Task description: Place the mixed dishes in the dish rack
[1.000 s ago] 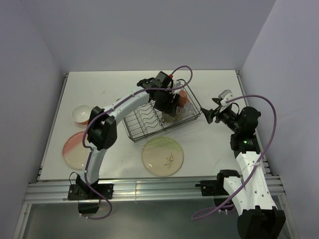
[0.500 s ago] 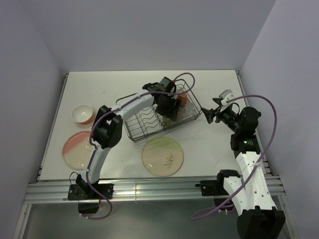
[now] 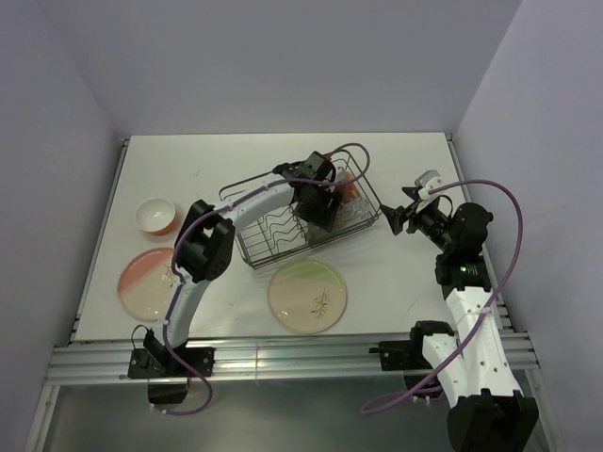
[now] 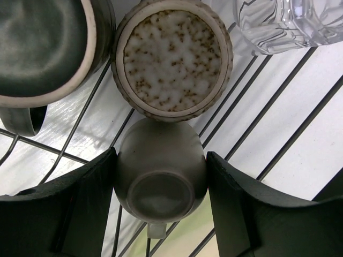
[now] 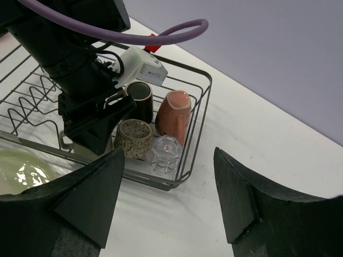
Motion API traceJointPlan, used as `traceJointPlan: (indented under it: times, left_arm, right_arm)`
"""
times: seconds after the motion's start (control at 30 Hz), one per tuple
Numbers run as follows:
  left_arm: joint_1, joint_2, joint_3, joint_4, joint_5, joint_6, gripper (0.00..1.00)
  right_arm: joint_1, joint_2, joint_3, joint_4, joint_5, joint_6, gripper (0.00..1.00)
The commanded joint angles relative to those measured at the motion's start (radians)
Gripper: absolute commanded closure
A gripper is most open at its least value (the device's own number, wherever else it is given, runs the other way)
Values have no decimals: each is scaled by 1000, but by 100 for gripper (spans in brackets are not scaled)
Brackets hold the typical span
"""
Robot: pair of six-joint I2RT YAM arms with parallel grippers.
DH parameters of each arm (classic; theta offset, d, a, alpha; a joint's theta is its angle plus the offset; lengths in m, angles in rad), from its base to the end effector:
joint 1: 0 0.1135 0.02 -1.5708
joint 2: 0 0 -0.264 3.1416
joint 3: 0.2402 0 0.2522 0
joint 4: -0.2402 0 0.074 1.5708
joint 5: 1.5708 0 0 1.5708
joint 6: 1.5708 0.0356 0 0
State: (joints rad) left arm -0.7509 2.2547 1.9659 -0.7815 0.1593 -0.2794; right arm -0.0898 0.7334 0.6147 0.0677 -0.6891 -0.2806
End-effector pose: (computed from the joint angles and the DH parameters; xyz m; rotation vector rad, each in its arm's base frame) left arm 0.3552 -0.3392 0.2101 0.6928 2.6451 -0.5342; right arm 0.1769 0.0068 0.3156 -0.6653 1.4737 0.2720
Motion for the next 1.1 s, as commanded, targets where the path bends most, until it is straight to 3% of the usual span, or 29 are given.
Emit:
traceJointPlan:
  times: [0.0, 0.37, 0.77, 1.07]
  left_arm:
    - [-2, -38, -9, 31, -37, -10, 39]
    - [-4, -87, -18, 28, -63, -21, 18]
    - [-5, -187, -25, 11, -92, -33, 14]
    - [-5, -342, -50, 1, -112, -41, 14]
  right_arm:
    - [-5, -2, 0, 44, -3, 12, 25]
    - [-7, -2, -3, 43, -7, 6, 25]
    - [-5, 4, 8, 18, -49, -22, 25]
    - [-5, 63, 104, -219, -214, -156, 24]
